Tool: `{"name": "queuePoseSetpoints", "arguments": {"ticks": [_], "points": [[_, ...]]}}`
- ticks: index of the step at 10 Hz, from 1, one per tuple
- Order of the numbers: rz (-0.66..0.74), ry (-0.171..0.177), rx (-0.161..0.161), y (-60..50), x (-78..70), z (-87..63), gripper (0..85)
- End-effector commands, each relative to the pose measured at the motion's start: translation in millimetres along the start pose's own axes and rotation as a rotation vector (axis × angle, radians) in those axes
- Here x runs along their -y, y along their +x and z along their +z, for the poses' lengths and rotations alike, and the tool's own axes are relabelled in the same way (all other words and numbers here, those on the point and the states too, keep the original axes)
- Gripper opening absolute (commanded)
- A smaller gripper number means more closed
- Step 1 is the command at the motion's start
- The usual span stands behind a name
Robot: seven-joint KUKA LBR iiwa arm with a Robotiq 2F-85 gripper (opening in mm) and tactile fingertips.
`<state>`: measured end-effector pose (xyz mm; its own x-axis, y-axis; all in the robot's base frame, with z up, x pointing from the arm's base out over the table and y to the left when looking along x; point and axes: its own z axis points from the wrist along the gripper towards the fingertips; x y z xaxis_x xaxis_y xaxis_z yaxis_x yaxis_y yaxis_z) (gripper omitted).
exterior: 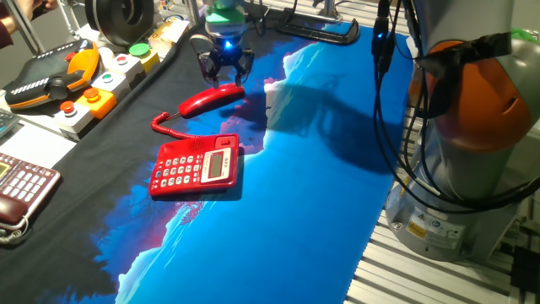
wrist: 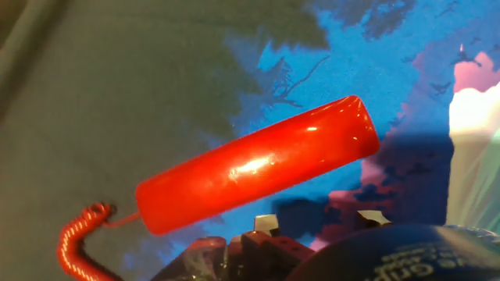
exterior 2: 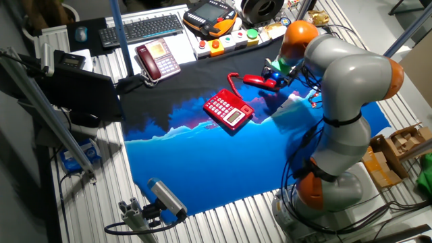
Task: Place the handset of the telephone on the corresponding phone cradle
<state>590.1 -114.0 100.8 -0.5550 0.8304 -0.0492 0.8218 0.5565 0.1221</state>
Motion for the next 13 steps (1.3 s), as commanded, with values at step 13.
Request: {"name": "queuePoseSetpoints", "arguments": {"ticks": [13], "points": [[0.515, 0.018, 0.006, -9.7, -0.9, 2.3, 54.3]]}}
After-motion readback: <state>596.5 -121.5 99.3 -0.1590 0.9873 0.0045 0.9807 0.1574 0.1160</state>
